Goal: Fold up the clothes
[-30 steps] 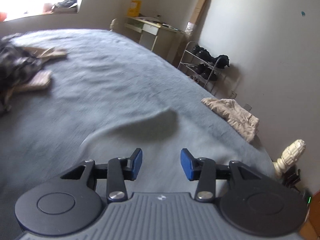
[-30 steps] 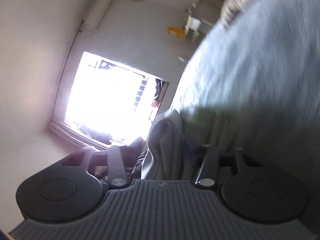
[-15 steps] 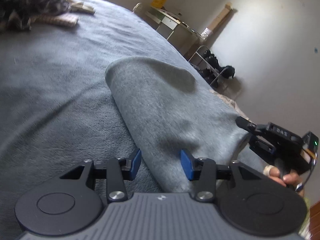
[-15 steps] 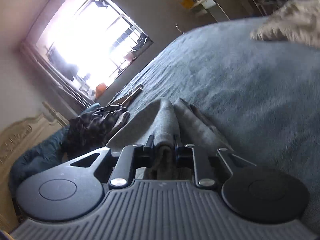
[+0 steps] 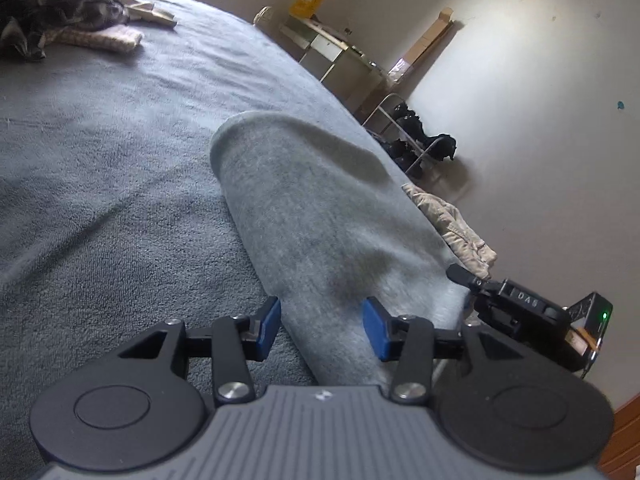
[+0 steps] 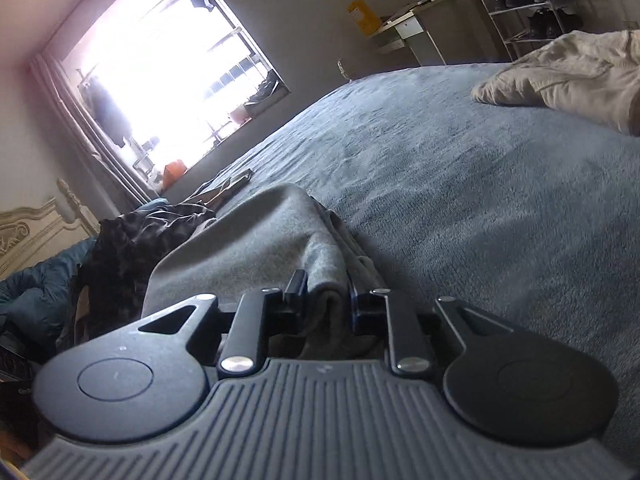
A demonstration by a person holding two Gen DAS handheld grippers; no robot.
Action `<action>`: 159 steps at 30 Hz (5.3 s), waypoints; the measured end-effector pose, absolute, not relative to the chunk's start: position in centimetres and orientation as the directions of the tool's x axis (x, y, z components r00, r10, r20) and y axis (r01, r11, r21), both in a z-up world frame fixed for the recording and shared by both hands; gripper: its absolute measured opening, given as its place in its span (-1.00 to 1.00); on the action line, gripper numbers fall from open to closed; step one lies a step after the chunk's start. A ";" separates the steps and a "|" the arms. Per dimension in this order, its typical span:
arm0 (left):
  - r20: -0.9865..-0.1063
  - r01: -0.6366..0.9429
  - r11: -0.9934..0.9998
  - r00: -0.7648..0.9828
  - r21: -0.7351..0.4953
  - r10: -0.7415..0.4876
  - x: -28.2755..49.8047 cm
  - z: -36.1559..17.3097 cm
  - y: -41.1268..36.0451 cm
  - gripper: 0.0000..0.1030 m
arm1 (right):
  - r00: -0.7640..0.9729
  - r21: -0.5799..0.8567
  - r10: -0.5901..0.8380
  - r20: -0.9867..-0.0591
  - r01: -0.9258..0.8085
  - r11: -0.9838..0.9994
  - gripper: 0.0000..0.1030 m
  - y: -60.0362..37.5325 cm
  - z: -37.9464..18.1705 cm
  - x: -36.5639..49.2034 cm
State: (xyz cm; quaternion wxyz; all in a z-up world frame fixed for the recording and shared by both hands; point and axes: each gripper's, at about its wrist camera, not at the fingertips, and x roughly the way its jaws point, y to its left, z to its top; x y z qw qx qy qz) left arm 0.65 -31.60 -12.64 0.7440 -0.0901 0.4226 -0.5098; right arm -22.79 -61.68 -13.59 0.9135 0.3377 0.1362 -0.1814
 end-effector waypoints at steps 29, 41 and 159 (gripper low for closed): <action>-0.492 0.613 0.410 0.040 -0.675 -0.870 1.6 -16.4 -30.7 0.03 | 0.740 0.180 -0.279 -0.612 0.473 0.862 -0.60 -64.3 -8.1 -4.9; -0.463 0.618 0.364 -0.001 -0.697 -0.886 2.1 -17.6 -29.7 0.07 | 0.825 0.243 -0.039 -0.564 0.210 0.947 -0.56 -57.8 -4.6 -3.7; -0.517 0.293 0.578 0.263 -0.761 -0.815 7.0 -15.8 3.2 -0.11 | 0.576 0.816 0.663 -0.478 0.014 0.577 0.71 -38.0 -17.3 -3.7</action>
